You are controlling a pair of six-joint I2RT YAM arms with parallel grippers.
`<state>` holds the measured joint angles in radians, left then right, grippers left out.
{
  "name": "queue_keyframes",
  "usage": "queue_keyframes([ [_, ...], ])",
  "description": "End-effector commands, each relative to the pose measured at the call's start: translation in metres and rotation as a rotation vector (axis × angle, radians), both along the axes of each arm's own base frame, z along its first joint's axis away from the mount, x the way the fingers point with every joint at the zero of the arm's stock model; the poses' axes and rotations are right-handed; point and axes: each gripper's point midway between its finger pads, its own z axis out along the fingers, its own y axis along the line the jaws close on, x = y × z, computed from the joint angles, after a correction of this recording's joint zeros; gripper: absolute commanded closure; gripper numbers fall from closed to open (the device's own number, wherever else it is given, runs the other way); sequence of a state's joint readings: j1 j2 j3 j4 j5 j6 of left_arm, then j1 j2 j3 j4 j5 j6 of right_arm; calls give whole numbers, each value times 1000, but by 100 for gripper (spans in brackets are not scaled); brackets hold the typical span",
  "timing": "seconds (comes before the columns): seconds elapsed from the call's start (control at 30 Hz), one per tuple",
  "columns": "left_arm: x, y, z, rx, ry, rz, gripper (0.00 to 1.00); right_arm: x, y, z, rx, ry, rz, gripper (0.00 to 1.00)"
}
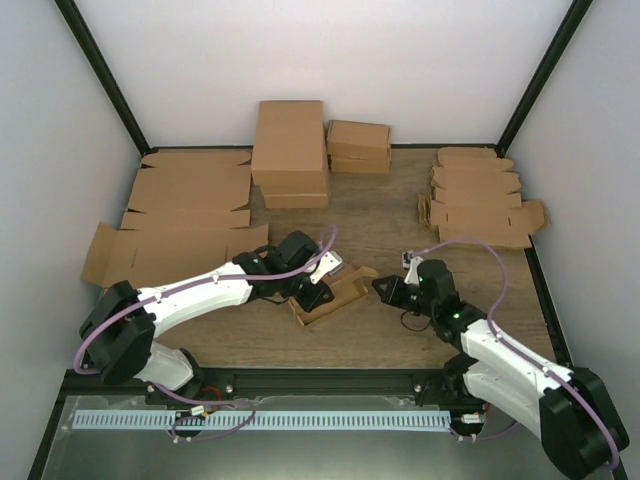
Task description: Fold the paper box
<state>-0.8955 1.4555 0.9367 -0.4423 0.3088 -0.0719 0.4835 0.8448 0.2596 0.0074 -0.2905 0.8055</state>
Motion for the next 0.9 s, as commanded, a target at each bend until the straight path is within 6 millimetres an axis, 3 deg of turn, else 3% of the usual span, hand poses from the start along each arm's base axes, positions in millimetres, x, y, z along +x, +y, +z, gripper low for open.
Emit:
queue_keyframes([
  [0.0,-2,-3,10,-28,-6,-7,79,4,26,27,134,-33,113,99],
  [0.13,-1,-3,11,-31,-8,-5,79,4,30,23,137,-17,133,99],
  [0.43,-1,-3,12,-32,-5,-2,79,13,13,20,125,-42,30,99],
  [0.7,-1,-3,12,-32,-4,3,78,19,17,23,209,-19,47,99],
  [0.87,-1,-5,11,-35,-3,2,78,18,25,12,215,27,95,99],
])
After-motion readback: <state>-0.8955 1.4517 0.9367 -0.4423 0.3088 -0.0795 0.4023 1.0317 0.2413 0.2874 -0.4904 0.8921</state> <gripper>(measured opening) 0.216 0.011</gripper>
